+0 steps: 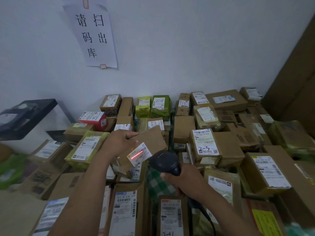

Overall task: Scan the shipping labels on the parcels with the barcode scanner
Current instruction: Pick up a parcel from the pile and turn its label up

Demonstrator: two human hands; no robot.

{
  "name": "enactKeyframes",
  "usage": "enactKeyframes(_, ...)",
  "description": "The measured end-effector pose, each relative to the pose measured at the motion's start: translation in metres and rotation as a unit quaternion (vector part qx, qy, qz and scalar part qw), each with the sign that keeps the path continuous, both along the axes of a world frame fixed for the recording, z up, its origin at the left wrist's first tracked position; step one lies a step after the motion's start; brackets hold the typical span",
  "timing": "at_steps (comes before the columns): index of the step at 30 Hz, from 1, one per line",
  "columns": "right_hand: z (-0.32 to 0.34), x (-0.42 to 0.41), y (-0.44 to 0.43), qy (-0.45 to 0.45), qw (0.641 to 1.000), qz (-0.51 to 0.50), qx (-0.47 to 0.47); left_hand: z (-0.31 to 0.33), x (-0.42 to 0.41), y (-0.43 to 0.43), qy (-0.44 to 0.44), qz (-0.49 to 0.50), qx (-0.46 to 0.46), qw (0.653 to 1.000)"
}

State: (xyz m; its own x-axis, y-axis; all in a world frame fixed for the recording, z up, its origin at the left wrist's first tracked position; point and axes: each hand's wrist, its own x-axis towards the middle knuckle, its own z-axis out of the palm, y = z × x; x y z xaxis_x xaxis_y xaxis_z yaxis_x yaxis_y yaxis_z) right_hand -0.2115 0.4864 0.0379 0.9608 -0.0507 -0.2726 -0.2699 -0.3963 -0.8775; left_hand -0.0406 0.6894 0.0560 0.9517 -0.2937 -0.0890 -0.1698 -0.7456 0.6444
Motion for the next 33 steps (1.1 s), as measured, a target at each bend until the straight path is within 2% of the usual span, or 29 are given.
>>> enactKeyframes(11,0.002,0.000,-0.009,0.018,1.000,0.005,0.004,0.004,-0.003,-0.013,0.014,-0.005,-0.009,1.000)
enactKeyframes(16,-0.002,0.000,-0.025,0.005,0.994,-0.078,0.076,-0.007,-0.007,-0.023,0.008,-0.026,-0.040,0.999)
enactKeyframes(21,-0.005,0.001,-0.043,0.000,0.972,-0.173,0.162,-0.038,-0.020,-0.052,0.063,-0.026,-0.068,0.995)
enactKeyframes(25,-0.012,0.003,-0.047,0.000,0.962,-0.203,0.185,-0.085,-0.039,-0.079,0.120,0.036,-0.037,0.991)
enactKeyframes(28,-0.020,0.002,-0.049,0.004,0.958,-0.210,0.196,-0.120,-0.047,-0.087,0.194,0.076,-0.043,0.977)
enactKeyframes(33,-0.028,-0.002,-0.057,0.021,0.957,-0.228,0.177,-0.160,-0.048,-0.097,0.283,0.166,-0.153,0.932)
